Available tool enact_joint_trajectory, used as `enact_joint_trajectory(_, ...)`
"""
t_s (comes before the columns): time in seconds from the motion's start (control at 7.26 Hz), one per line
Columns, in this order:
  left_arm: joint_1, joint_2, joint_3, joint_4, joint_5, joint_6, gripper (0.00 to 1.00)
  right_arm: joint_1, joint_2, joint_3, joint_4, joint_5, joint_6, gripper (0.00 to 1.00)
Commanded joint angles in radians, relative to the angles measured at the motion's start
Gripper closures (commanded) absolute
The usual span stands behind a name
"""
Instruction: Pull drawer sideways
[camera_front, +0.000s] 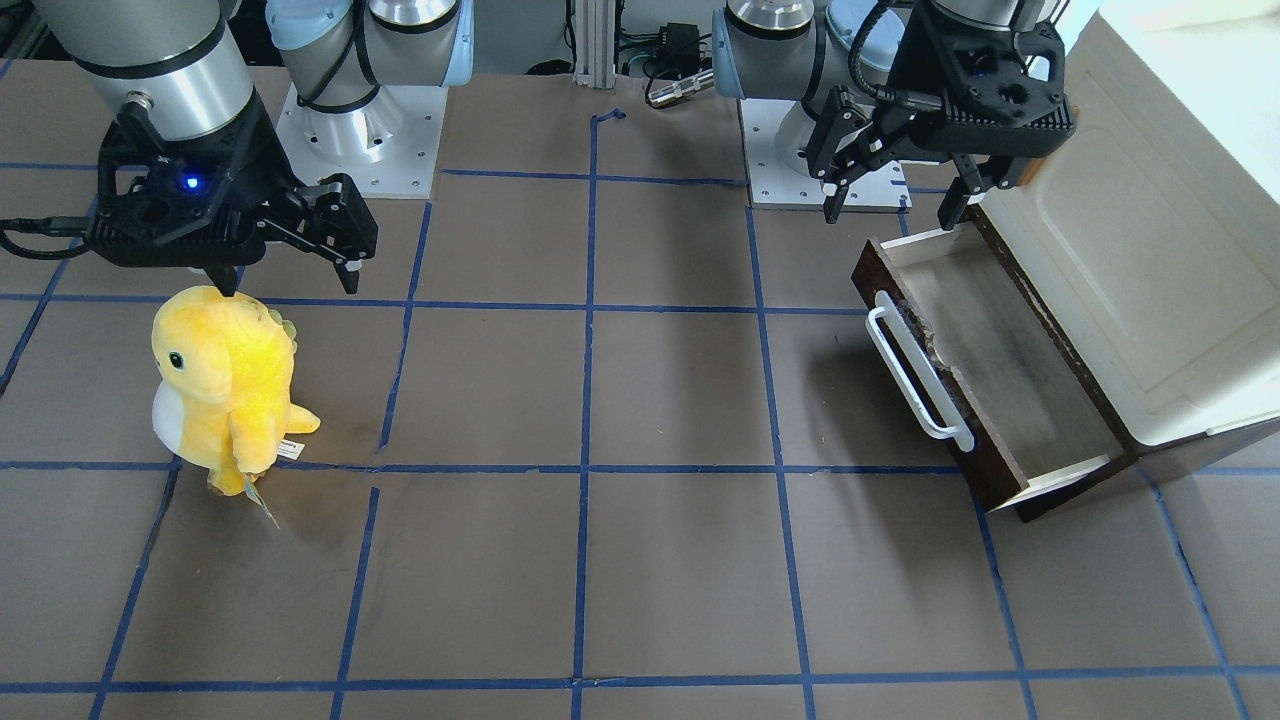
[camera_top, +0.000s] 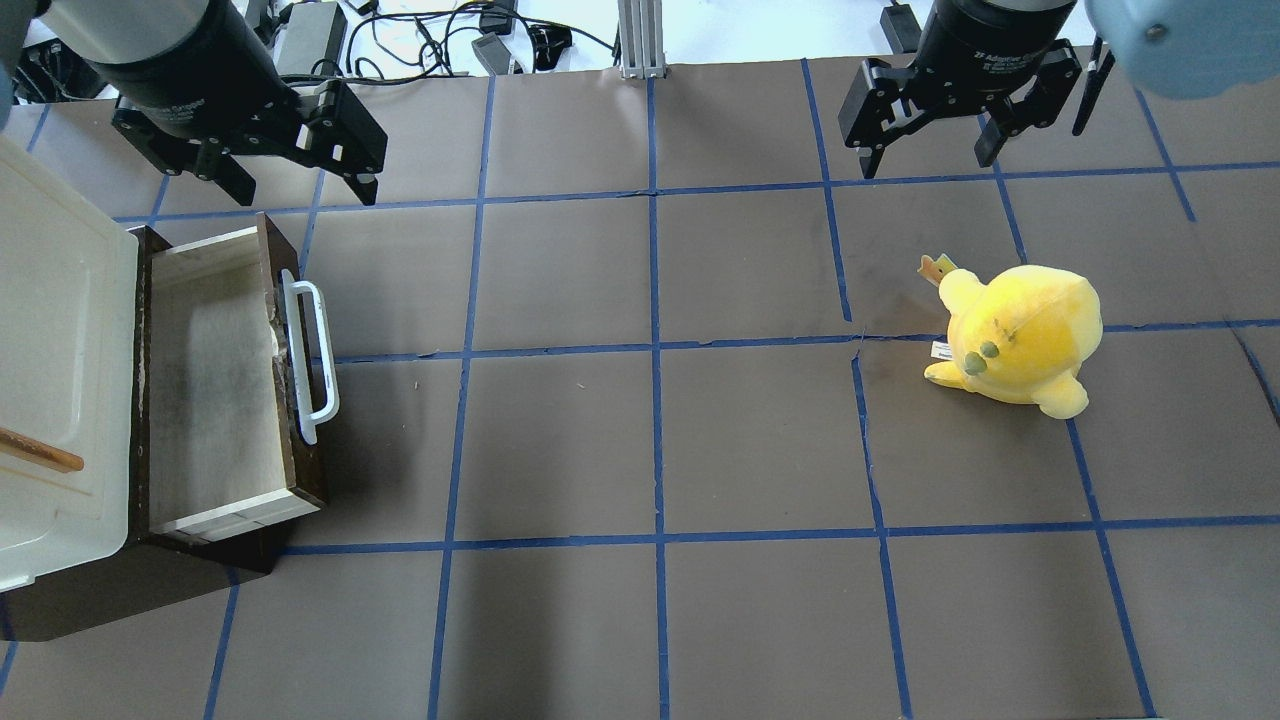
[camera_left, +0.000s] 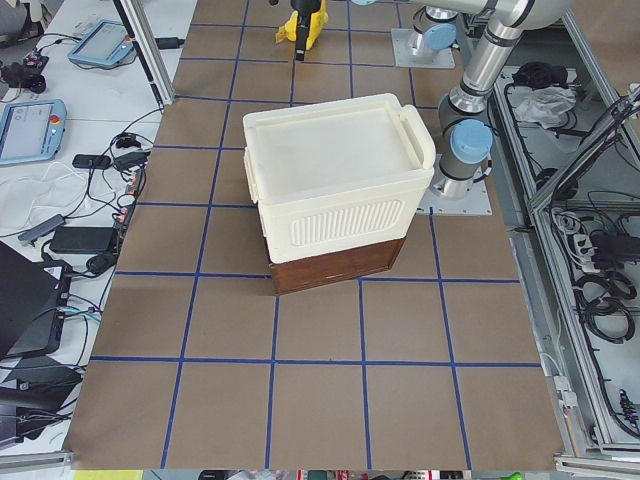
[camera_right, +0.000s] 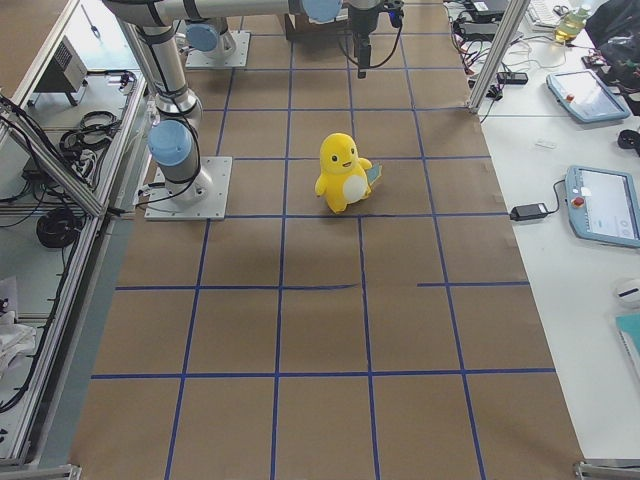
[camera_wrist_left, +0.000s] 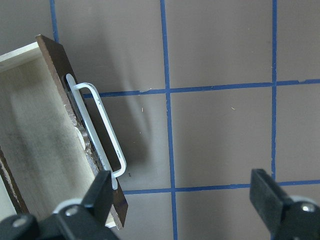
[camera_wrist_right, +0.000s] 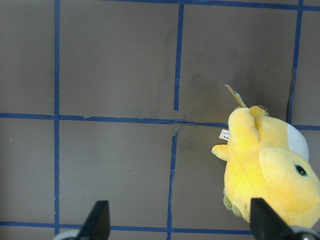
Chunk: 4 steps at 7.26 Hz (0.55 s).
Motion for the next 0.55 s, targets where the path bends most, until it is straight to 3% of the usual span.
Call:
enact_joint_trajectory(0.0,-0.001,0.008,-0.009,0.0,0.0,-0.002,0.0,0.0,0.0,0.0,0.0,0.0,-0.001,0.0)
enact_joint_trajectory(0.41,-0.001,0.003,-0.013,0.003,-0.007,-0.002,0.0,0.0,0.0,0.0,0.0,0.0,0.0,0.0)
